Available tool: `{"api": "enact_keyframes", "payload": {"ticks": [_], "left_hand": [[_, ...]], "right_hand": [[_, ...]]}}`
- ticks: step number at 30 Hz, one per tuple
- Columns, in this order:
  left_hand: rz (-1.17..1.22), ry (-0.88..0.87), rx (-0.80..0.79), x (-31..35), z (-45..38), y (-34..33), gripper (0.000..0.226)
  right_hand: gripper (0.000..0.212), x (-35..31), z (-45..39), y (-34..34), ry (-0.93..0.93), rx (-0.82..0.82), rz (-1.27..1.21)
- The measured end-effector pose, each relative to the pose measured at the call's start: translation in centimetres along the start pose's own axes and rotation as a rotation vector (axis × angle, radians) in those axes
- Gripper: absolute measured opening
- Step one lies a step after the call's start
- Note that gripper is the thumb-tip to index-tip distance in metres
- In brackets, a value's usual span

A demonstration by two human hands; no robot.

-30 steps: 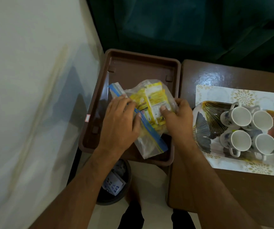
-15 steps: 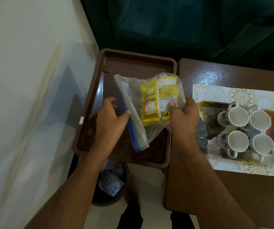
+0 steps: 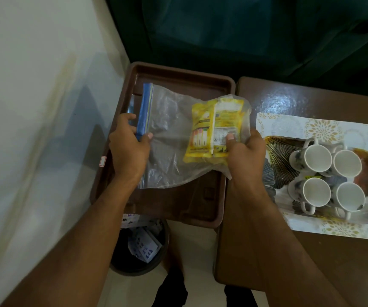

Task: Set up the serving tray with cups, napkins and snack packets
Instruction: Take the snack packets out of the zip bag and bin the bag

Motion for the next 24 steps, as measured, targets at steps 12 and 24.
{"api": "enact_keyframes", "payload": {"ticks": [12,24], "left_hand": [[-0.117,-0.236,0.104,3.5,6.9,-0.6,0.040],[1.006,0.697,-0.303,4.0,9.6,-4.6,0.036]], "right_hand": [[0.028,1.0,-0.4,-0.5,-0.181,0.020,-0.278],[0.061,1.7,1.9,-1.4,-0.196,-0.027,-0.017]]}}
Point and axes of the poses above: each hand's wrist, its own z-axis away from the middle knuckle, its own y-axis out of the back of the hand, x = y × z, the point moved 2 cm from there along -z, towards the middle knuckle, and after that the axes turned 3 degrees about -y, right-handed, at the moved point
